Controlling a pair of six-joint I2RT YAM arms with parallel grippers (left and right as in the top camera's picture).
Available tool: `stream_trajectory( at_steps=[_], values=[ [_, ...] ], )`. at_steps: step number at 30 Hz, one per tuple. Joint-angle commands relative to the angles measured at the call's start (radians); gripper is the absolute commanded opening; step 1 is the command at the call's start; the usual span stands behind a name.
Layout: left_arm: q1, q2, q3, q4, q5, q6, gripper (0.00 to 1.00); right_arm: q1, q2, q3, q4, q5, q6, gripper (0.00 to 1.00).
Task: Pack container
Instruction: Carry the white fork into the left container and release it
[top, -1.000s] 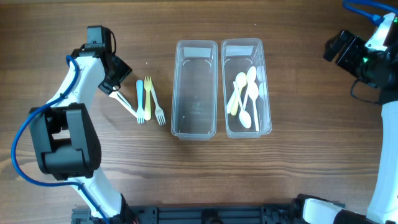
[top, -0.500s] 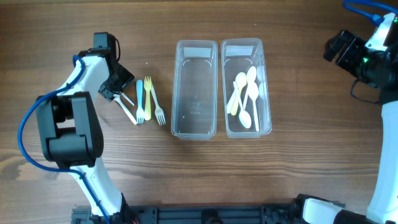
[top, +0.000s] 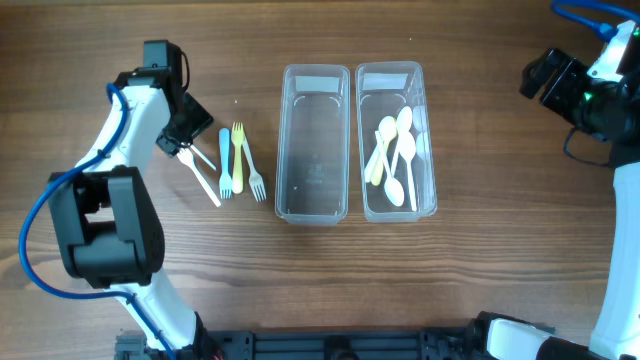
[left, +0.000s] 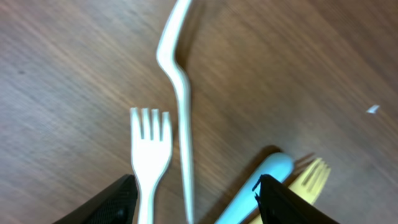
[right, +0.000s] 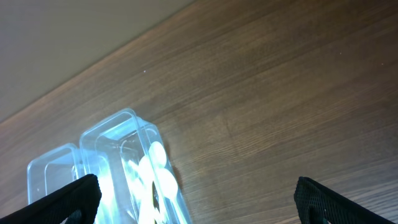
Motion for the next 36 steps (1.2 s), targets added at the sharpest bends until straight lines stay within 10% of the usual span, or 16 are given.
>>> stream_trajectory(
  at_steps=[1, 19, 28, 36],
  values=[
    [-0.032, -0.001, 0.011, 0.018, 0.009, -0.077, 0.67, -0.003, 0.005, 0.004, 0.002, 0.011, -0.013, 1.0],
    [-0.052, 0.175, -0.045, 0.037, -0.001, -0.187, 0.68, -0.003, 0.005, 0.004, 0.002, 0.011, -0.013, 1.0],
    [0.005, 0.177, -0.045, 0.002, -0.032, -0.161, 0.04, -0.003, 0.005, 0.004, 0.002, 0.011, -0.013, 1.0],
    [-0.016, 0.107, 0.013, -0.092, 0.051, 0.055, 0.04, -0.003, 0.005, 0.004, 0.003, 0.011, -0.013, 0.99]
  ],
)
